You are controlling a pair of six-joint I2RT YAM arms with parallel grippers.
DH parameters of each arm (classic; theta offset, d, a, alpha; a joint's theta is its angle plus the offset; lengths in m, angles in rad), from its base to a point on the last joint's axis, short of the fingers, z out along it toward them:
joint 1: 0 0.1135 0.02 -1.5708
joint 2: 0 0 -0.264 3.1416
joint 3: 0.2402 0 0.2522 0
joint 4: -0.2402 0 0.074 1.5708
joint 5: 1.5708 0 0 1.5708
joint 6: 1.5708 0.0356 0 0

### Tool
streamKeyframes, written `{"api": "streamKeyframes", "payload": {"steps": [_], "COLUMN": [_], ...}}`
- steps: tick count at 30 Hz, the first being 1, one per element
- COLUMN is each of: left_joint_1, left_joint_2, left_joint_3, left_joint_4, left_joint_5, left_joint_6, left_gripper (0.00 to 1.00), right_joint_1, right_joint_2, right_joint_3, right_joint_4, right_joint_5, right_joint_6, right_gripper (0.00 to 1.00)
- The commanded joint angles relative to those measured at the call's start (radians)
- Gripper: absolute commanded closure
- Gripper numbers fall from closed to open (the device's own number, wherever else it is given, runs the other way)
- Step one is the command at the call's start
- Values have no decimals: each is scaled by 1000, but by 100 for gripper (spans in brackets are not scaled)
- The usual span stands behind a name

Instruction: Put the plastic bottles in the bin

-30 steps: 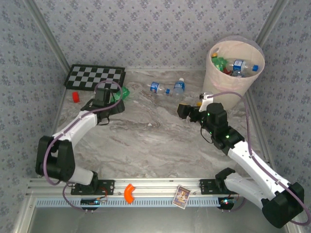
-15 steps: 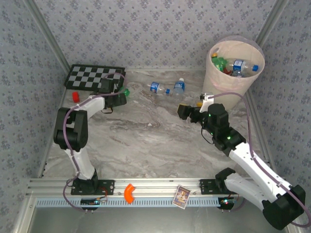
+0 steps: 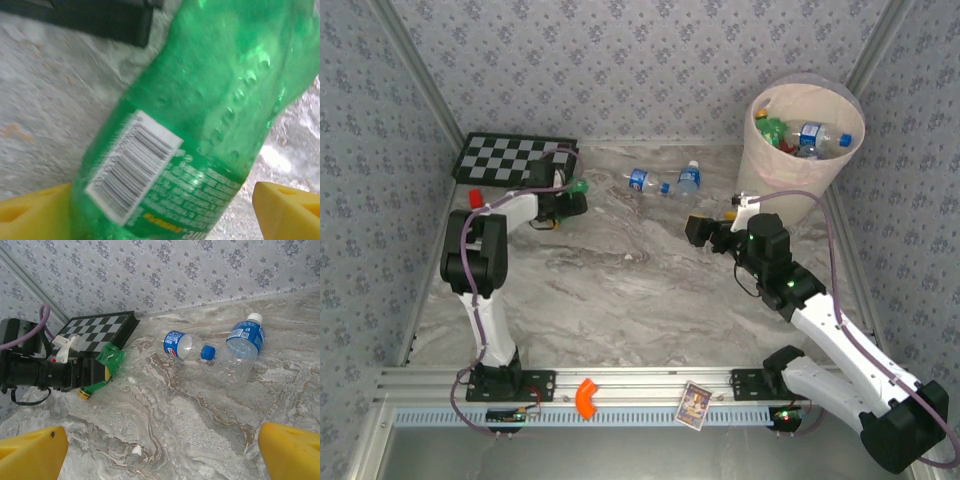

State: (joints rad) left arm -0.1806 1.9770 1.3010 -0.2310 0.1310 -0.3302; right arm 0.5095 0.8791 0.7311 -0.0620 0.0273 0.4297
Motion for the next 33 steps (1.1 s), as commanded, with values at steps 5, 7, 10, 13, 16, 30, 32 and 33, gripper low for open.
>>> {"api": "streamKeyframes", "payload": {"steps": [5, 7, 10, 13, 16, 30, 32, 33], "left_joint_1": [-73, -78, -77, -80, -89, -136, -153, -164], "left_joint_2": [-48, -31, -12, -19, -37, -123, -164, -185], "left_joint_3": [-25, -16, -23, -53, -91, -136, -158, -166], "left_joint_4": [-26, -40, -39, -27, -7, -2, 8, 11], "left_joint_5": [-7, -11, -14, -16, -32, -63, -62, -62], "left_joint_6": [14, 3, -11, -27, -32, -41, -44, -44], "left_gripper": [13, 16, 21, 21, 24, 66, 67, 67], "right_joint_1": [3, 3, 3, 1, -2, -6, -6, -7], "right_joint_2": [3, -3, -13, -25, -31, -28, -26, -25], "right_joint_3": [-6, -9, -13, -13, -19, -29, -27, -26], "right_joint_4": [13, 12, 11, 0, 2, 16, 18, 19], "right_joint_5": [-27, -23, -23, -17, -18, -27, -27, -27], "right_joint_6": [27, 30, 32, 29, 28, 53, 57, 61], "right_gripper": [1, 1, 1, 1, 1, 1, 1, 1]}}
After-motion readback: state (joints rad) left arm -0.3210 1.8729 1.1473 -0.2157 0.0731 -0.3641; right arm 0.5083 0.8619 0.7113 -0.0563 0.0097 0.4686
